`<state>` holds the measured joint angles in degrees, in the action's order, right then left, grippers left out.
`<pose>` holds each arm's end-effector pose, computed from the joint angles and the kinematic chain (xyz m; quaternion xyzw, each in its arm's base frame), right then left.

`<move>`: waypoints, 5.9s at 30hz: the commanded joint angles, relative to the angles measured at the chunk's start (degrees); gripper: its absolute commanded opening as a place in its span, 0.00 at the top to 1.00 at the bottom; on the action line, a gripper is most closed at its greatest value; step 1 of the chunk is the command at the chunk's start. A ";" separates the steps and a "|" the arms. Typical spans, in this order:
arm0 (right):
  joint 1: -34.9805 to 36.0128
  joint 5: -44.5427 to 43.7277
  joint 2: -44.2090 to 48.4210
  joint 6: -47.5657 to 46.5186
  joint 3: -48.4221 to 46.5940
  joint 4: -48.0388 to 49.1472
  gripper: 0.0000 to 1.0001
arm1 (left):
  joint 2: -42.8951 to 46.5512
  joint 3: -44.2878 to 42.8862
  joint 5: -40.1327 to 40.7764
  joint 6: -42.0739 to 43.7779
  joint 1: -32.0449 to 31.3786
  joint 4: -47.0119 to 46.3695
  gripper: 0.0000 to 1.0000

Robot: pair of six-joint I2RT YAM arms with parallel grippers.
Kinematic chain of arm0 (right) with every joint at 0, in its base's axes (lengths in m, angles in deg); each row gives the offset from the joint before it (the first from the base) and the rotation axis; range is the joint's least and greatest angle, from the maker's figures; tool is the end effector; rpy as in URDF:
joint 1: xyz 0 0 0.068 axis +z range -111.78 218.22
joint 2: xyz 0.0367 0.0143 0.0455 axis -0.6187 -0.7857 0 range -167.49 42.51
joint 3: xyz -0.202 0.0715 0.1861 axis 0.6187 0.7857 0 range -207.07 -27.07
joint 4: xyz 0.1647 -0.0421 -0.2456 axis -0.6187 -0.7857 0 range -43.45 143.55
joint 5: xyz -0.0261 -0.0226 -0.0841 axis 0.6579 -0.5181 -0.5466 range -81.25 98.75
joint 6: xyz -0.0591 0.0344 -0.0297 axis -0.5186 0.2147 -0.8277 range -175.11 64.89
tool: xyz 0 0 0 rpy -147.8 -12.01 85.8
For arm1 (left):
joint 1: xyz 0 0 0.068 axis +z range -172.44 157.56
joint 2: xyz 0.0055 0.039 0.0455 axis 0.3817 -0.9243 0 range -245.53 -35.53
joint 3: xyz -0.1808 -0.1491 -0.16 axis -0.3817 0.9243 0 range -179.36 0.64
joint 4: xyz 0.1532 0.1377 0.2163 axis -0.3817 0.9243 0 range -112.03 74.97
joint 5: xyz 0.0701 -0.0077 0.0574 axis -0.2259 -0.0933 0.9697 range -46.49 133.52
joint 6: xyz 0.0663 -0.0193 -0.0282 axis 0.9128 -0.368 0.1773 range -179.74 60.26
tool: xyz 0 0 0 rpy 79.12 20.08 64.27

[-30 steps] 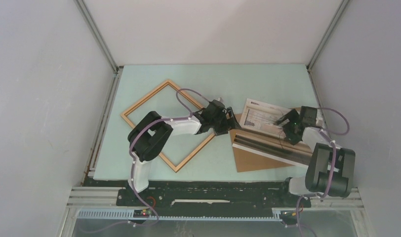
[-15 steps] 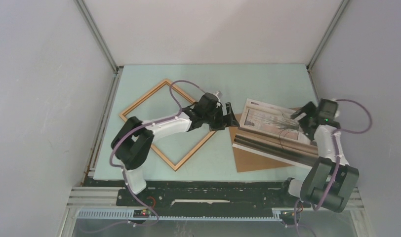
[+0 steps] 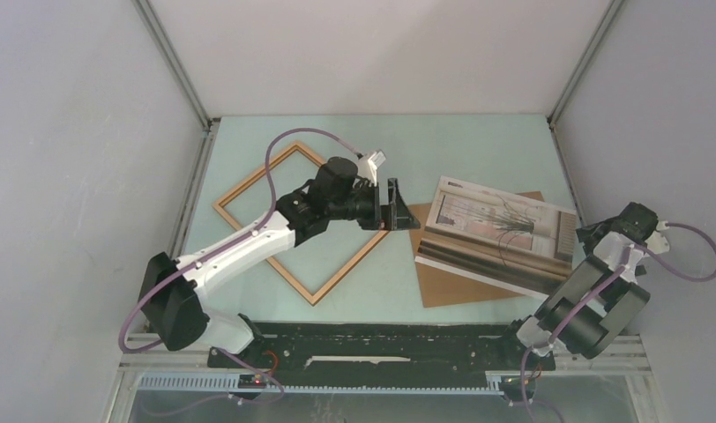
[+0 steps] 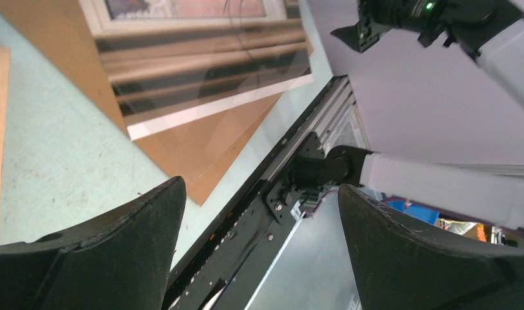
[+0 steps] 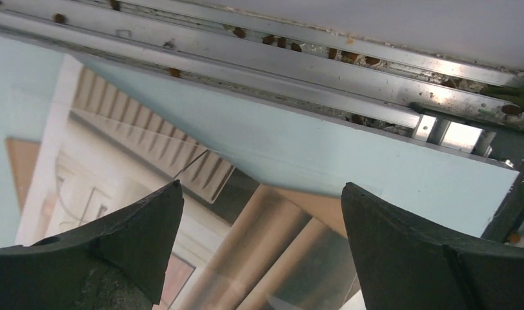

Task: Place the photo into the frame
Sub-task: Pick up the photo frame item at the center of the board.

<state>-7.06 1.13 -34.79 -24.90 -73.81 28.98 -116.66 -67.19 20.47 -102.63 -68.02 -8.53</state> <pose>0.2142 -0.2280 0.1776 0.5985 0.7406 -0.1021 0.2881 0.2524 -0.2925 0.3192 0.1242 0.8318 -0.4801 0.2492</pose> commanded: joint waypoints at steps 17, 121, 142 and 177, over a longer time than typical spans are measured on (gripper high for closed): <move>4.23 9.99 -14.55 0.44 -5.38 4.64 0.01 | -6.13 -4.08 5.65 8.17 0.96 6.47 0.06; 12.62 8.07 -4.72 -0.16 -7.16 2.01 0.00 | -30.38 -13.94 12.81 -3.88 8.96 -22.22 1.00; 71.13 19.29 17.95 2.15 -12.47 -16.32 0.00 | 2.55 14.24 17.74 -6.34 20.09 -20.26 1.00; 60.49 34.79 18.39 45.58 37.16 52.78 0.04 | 17.65 27.10 17.43 -19.48 21.40 -26.27 1.00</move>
<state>54.88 34.14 -15.16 18.69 -36.81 72.30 -101.44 -40.72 39.37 -120.86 -46.87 -31.04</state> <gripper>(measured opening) 0.970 0.003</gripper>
